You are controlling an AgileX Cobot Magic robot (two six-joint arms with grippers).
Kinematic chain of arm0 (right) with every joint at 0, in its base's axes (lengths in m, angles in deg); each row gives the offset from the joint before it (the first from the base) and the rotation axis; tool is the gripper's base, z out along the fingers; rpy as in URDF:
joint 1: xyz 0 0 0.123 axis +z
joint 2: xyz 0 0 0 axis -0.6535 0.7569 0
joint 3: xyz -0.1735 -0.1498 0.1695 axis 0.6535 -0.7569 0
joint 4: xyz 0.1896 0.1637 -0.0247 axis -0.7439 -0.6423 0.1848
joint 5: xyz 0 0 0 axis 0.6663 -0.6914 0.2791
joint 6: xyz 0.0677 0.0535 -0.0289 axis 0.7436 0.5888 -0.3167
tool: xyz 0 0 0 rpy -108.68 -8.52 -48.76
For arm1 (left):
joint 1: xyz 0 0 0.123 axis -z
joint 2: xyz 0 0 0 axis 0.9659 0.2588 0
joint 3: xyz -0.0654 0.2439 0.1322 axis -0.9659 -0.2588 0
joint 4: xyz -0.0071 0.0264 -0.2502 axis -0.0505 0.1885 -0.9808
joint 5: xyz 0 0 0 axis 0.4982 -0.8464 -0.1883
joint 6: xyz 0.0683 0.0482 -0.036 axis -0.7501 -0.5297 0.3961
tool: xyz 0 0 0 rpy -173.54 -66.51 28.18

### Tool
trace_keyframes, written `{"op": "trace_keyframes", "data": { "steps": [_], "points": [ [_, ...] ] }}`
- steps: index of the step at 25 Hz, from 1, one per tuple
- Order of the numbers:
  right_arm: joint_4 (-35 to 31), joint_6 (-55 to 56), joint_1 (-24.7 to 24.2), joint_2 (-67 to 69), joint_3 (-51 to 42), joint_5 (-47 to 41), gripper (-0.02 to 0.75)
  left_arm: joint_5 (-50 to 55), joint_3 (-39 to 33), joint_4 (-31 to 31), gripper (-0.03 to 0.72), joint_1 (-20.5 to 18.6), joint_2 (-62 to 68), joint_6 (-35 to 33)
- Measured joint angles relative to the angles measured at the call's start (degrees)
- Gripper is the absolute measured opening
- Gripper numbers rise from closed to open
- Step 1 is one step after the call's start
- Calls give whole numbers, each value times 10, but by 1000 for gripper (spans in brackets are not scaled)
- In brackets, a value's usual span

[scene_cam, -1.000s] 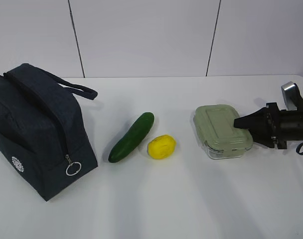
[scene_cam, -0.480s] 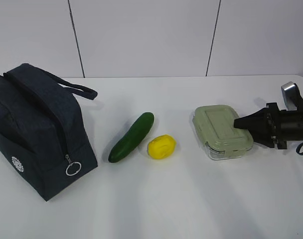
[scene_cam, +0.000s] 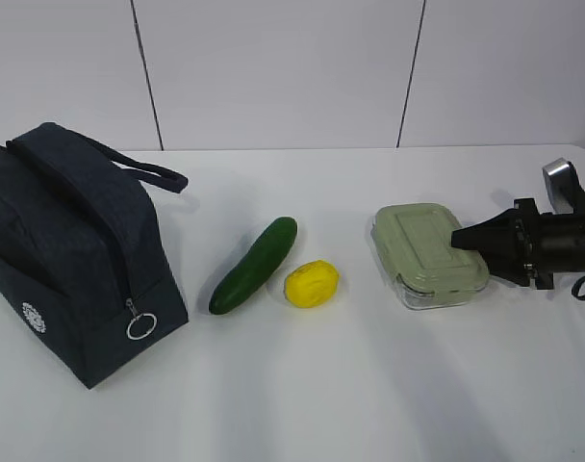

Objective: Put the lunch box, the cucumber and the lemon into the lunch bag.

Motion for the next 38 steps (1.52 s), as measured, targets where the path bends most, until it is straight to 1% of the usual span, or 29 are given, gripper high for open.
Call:
{"op": "trace_keyframes", "data": {
  "steps": [12, 19, 38],
  "points": [
    [7, 21, 0, 0, 0, 0, 355, 0, 0, 0, 249, 0, 0, 0],
    [31, 25, 0, -13, 0, 8, 354, 0, 0, 0, 249, 0, 0, 0],
    [46, 90, 0, -53, 0, 14, 354, -1, 0, -7, 249, 0, 0, 0]
  ]
}}
